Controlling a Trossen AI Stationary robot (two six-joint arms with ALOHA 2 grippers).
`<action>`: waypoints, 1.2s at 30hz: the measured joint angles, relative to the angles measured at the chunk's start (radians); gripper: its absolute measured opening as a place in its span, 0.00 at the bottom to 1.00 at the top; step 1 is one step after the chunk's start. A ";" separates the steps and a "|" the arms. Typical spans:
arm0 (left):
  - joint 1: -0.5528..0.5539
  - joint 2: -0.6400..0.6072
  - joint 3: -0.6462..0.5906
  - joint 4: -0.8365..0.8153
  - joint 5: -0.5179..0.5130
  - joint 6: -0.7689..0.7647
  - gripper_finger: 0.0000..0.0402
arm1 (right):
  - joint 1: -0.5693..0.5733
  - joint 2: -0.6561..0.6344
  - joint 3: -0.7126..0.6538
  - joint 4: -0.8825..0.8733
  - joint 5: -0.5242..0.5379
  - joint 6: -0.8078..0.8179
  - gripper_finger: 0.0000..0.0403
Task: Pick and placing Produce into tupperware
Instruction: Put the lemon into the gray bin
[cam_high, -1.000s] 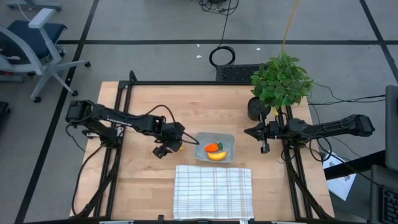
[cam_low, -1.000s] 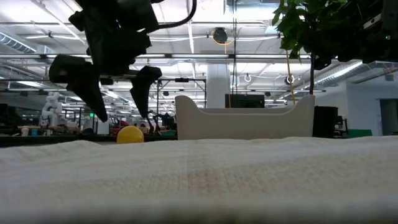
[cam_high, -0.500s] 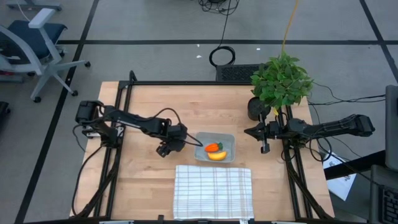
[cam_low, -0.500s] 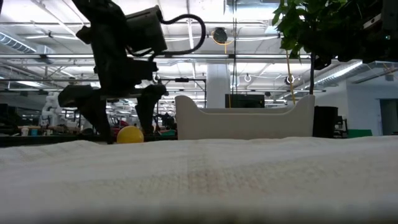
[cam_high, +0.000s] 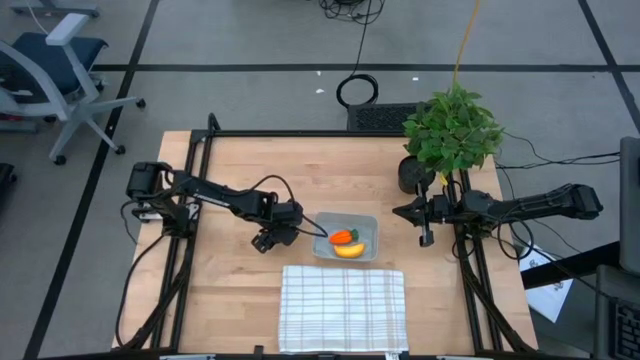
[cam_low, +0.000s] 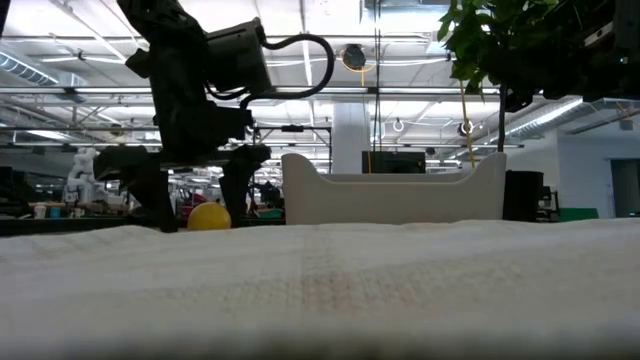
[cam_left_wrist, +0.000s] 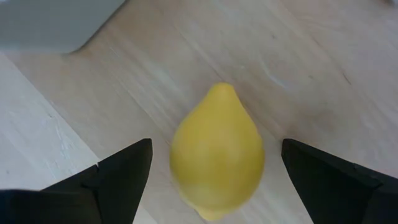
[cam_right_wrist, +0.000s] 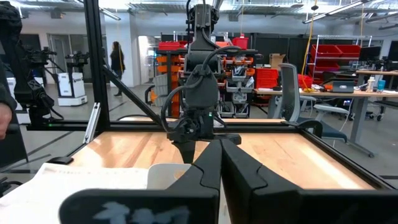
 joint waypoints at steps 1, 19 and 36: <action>0.000 0.000 0.000 0.001 0.000 0.000 0.90 | 0.000 0.000 0.000 0.000 0.000 0.000 0.00; 0.001 0.003 -0.001 0.015 0.046 0.007 0.90 | 0.000 0.000 0.000 0.000 0.000 0.000 0.00; 0.020 0.003 -0.002 0.011 0.084 -0.006 0.63 | 0.000 0.000 0.000 0.000 0.000 0.000 0.00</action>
